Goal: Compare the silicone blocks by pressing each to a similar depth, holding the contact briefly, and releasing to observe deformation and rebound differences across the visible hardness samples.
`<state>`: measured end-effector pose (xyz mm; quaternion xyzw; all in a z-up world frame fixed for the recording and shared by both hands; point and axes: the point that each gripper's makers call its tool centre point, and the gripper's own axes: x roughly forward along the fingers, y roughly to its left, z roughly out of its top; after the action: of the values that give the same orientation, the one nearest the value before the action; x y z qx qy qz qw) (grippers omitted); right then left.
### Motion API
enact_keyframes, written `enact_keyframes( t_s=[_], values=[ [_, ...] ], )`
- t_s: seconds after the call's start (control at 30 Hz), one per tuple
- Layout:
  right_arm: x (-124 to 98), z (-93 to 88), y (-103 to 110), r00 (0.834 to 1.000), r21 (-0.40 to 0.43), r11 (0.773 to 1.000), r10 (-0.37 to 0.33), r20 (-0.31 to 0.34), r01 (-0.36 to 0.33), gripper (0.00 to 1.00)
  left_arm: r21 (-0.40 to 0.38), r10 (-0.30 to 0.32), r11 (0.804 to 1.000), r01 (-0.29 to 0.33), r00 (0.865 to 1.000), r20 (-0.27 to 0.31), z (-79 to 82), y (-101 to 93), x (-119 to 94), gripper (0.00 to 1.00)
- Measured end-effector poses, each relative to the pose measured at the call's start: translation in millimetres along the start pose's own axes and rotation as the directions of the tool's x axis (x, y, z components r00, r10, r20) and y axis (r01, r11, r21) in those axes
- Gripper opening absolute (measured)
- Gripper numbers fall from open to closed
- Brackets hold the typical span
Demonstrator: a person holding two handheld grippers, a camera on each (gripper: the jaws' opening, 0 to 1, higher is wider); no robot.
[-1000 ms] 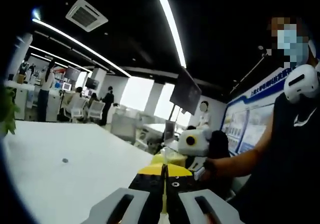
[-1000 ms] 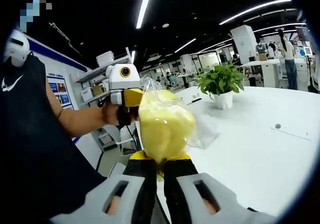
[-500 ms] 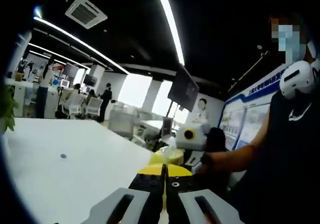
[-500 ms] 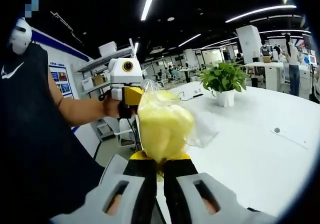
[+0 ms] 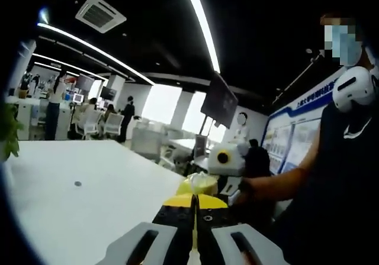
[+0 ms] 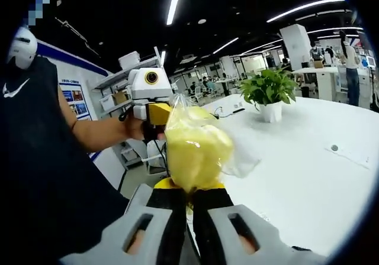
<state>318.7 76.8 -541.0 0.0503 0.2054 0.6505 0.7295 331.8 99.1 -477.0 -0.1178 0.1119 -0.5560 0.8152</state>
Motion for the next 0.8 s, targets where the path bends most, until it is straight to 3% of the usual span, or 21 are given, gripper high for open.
enact_keyframes(
  t_s=[0.07,0.43,0.8],
  values=[
    [0.3,-1.6,-2.8,1.000,0.042,0.999,-0.009,0.004,0.009,0.00,0.005,0.007,1.000,-0.007,1.000,-0.006,-1.8,1.1,0.7,0.00],
    [-6.0,-2.3,-3.1,1.000,0.007,1.000,-0.007,-0.005,0.007,0.00,0.040,0.050,0.998,-0.050,0.999,-0.007,-2.5,3.1,8.2,0.00],
    [-2.6,2.3,-2.3,1.000,-0.001,1.000,-0.003,0.013,0.003,0.00,0.000,0.069,0.998,-0.069,0.997,0.015,1.9,0.3,3.1,0.00]
  ],
)
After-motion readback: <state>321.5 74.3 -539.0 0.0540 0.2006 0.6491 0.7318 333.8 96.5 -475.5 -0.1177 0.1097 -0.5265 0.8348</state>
